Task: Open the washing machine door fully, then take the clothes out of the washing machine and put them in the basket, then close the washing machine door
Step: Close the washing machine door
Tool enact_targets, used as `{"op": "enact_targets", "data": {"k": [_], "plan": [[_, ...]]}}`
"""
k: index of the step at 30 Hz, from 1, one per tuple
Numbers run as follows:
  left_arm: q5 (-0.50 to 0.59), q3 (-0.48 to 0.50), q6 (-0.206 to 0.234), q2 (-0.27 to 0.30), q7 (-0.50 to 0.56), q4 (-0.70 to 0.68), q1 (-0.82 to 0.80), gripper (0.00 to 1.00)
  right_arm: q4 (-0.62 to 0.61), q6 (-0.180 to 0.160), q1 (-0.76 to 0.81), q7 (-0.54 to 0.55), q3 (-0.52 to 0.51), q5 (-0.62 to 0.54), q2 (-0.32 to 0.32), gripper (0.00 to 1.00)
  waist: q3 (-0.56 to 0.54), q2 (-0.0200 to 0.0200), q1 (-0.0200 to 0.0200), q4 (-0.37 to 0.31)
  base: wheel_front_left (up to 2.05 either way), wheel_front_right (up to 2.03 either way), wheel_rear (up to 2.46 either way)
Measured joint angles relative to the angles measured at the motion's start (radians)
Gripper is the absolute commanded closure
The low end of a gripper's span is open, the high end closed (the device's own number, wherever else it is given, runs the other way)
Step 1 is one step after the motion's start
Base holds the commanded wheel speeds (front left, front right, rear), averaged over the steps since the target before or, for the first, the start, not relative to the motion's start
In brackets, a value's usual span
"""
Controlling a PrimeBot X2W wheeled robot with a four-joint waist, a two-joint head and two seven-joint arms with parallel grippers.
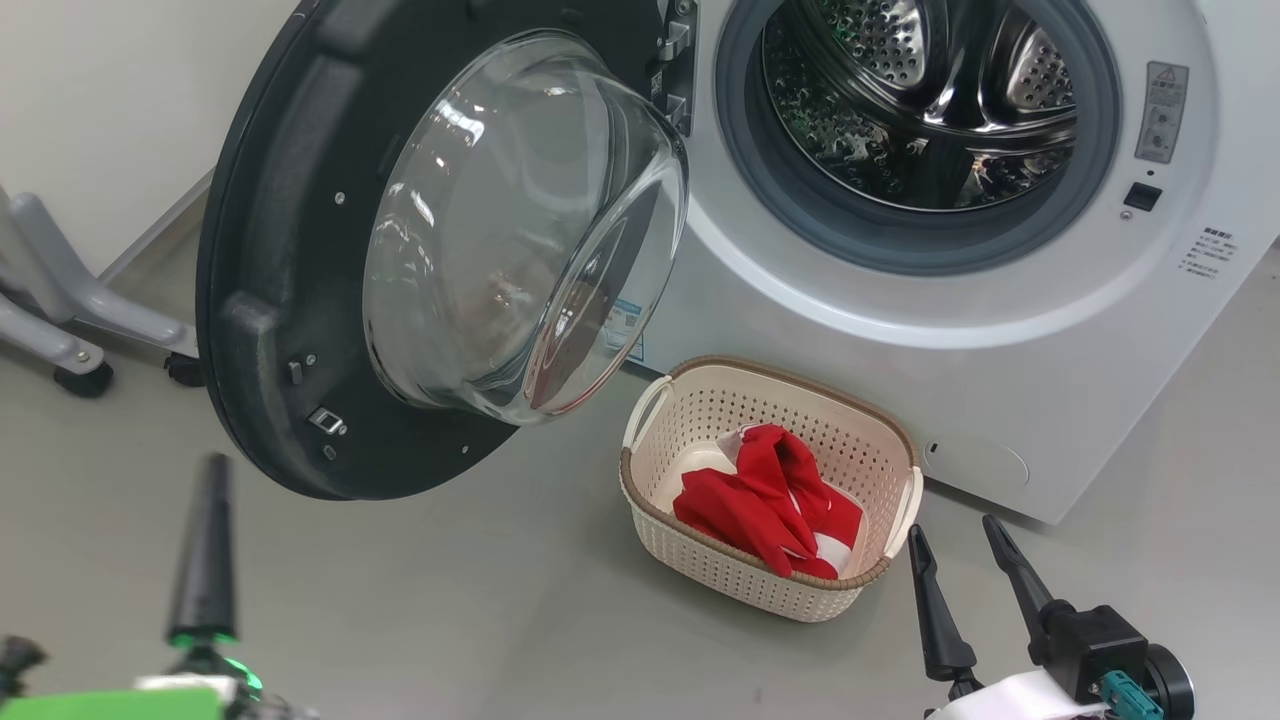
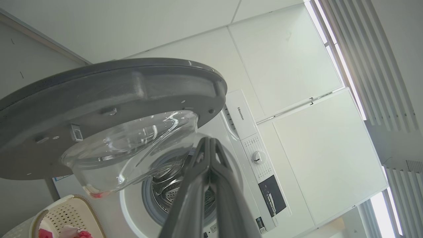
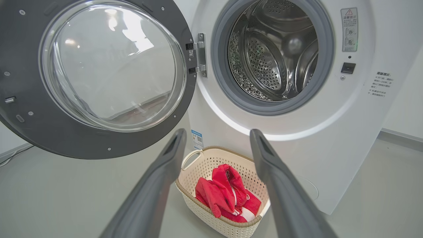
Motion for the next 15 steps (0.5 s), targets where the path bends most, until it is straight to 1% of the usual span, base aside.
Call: {"op": "enact_targets", "data": {"k": [1, 4, 6, 11, 15], "plan": [[-0.031, 0.037, 0.0, 0.0, 0.0, -0.005, -0.014, 1.0, -0.001, 0.0, 0.0, 0.0, -0.001, 0.0, 0.0, 0.0, 0.001, 0.0, 0.0, 0.002, 0.0, 0.0, 0.0], [-0.054, 0.127, -0.005, -0.001, 0.005, -0.02, -0.056, 1.0, -0.001, 0.0, 0.0, 0.0, 0.001, 0.0, 0.0, 0.0, 0.004, 0.0, 0.0, 0.005, 0.0, 0.0, 0.0], [-0.088, 0.181, -0.005, 0.008, 0.014, -0.02, -0.077, 1.0, -0.002, 0.0, 0.0, 0.0, 0.001, 0.0, 0.0, 0.0, 0.007, 0.0, 0.0, 0.005, 0.0, 0.0, 0.0], [-0.181, 0.321, 0.0, 0.074, 0.033, 0.04, -0.159, 1.0, -0.002, 0.0, 0.0, 0.0, -0.002, 0.0, -0.001, 0.0, 0.017, 0.0, 0.0, 0.008, 0.0, 0.0, 0.0], [-0.243, 0.433, 0.043, 0.147, 0.045, 0.123, -0.222, 1.0, -0.002, 0.001, -0.001, 0.0, 0.006, -0.001, -0.002, 0.0, 0.023, 0.0, 0.0, 0.003, 0.0, 0.0, 0.0]]}}
